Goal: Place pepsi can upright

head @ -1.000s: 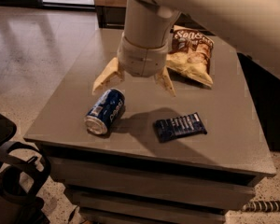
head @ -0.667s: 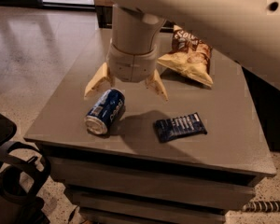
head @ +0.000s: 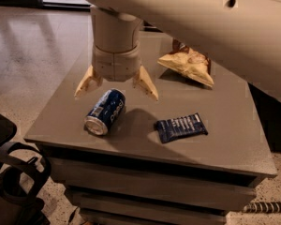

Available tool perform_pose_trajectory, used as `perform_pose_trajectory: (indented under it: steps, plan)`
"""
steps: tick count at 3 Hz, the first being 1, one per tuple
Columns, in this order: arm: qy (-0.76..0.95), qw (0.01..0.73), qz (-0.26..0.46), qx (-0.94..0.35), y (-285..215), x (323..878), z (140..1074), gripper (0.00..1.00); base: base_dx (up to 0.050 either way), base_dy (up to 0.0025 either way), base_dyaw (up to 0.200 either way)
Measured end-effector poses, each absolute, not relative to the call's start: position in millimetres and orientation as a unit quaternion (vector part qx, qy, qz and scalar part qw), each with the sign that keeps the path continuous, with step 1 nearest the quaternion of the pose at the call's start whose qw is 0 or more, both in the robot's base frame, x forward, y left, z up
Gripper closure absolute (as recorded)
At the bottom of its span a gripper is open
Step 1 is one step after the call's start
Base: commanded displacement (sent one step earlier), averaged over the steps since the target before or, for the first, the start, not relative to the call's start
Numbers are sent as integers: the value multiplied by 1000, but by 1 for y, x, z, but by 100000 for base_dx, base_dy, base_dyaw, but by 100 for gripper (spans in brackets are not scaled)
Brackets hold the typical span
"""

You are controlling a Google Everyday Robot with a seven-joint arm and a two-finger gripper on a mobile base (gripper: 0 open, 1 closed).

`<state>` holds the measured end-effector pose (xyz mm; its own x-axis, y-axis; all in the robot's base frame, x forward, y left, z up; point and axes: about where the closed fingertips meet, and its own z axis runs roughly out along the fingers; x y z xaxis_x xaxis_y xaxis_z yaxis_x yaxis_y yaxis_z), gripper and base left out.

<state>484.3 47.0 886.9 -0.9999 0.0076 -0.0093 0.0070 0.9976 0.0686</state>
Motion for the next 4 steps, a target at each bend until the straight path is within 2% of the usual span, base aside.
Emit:
perform_pose_trajectory:
  steps: [2, 4]
  plan:
    - [998, -4, 45, 44, 33, 513, 879, 0, 0, 0, 0]
    - [996, -7, 37, 77, 31, 502, 871, 0, 0, 0, 0]
